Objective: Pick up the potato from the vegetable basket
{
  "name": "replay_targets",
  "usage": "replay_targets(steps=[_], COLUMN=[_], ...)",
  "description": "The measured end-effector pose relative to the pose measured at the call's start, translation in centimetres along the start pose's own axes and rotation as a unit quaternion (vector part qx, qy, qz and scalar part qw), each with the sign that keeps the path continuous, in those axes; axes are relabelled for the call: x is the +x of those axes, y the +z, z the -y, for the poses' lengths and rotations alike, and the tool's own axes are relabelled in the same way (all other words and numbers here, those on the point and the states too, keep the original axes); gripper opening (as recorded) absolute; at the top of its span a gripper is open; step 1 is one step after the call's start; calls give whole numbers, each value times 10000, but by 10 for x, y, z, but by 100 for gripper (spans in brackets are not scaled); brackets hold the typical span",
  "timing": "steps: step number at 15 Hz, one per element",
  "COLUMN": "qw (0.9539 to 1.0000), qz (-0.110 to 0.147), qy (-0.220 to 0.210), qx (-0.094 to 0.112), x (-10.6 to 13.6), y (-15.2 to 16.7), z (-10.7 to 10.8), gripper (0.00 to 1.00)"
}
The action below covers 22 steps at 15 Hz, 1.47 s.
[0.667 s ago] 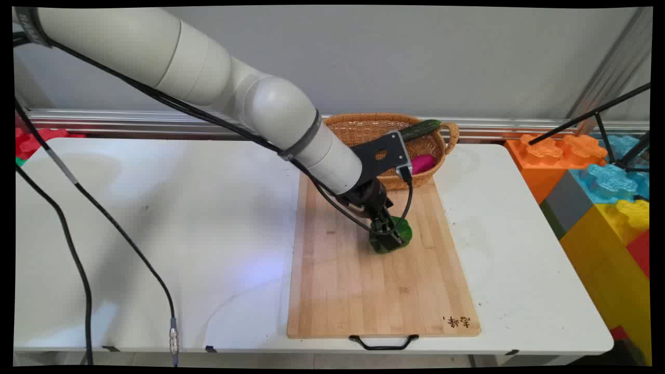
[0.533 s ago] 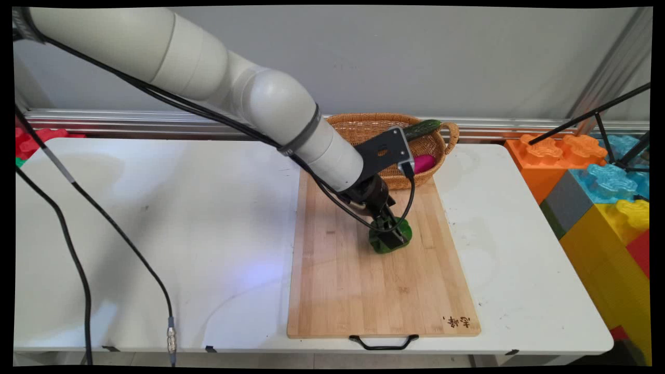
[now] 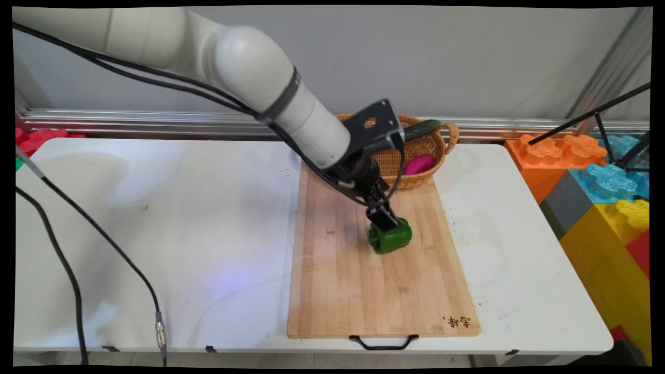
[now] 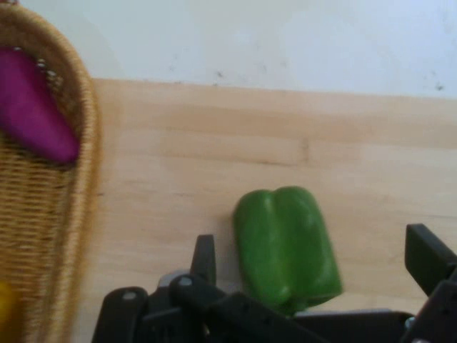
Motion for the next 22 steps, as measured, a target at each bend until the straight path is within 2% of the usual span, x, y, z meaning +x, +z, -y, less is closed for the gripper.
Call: replay_targets(steps=[2, 4, 8, 11, 14, 17, 22], qw=[9999, 9988, 9928, 9888, 9862, 9857, 9868], qz=[17, 86, 289, 418, 584, 723, 901], qy=[65, 288, 801, 1025, 1140, 1155, 1112], qx=[128, 379, 840, 1002, 1045, 991, 760], x=[0, -2, -6, -8, -14, -20, -29], y=[-10, -21, -34, -35, -28, -14, 18], z=[9, 31, 79, 105, 127, 143, 161], gripper=[100, 100, 100, 100, 100, 100, 100])
